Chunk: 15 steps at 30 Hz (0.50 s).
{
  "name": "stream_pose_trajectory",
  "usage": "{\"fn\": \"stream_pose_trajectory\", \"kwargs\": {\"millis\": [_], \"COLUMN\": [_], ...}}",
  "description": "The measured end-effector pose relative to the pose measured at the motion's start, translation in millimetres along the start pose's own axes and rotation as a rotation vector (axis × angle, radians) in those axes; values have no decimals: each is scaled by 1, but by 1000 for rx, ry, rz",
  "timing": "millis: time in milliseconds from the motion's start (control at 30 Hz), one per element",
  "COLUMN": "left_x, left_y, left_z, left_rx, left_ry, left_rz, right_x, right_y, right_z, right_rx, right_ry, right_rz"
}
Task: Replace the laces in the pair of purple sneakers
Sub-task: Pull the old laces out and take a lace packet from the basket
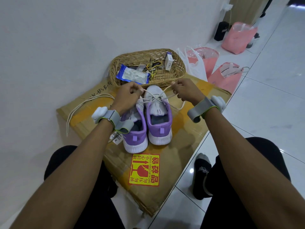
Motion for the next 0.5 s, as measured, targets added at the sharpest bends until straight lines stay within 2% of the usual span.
{"fn": "stream_pose_trajectory", "kwargs": {"millis": [133,200,267,333,367,433,500], "left_x": [-8,-4,0,-2,-4,-7,-8], "left_y": [11,2,-12,-22,-24,-19,-2], "left_z": [-12,-7,7,15,13,1,-14], "left_rx": [144,70,0,61,125,229,333], "left_ry": [137,74,-62,-135,-115,11,158], "left_rz": [74,5,-112,-203,-227,-209,-108], "right_x": [-5,-2,0,-4,-6,-6,-2], "right_y": [9,0,-16,-26,-25,-17,-6], "right_z": [11,-5,-25,-38,-38,-26,-5], "right_rx": [-67,-36,-141,-309,-345,-347,-362], "right_ry": [-35,55,174,284,302,226,39], "right_rz": [124,47,-85,-157,-160,-118,-61]}}
Point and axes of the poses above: each hand's wrist, its own x-axis towards the middle knuckle, its own y-axis out of the palm, z = x × y, the point moved 9 cm from there along x, towards the middle knuckle, and after that the axes turned 8 degrees about -y, right-handed, at the moved point
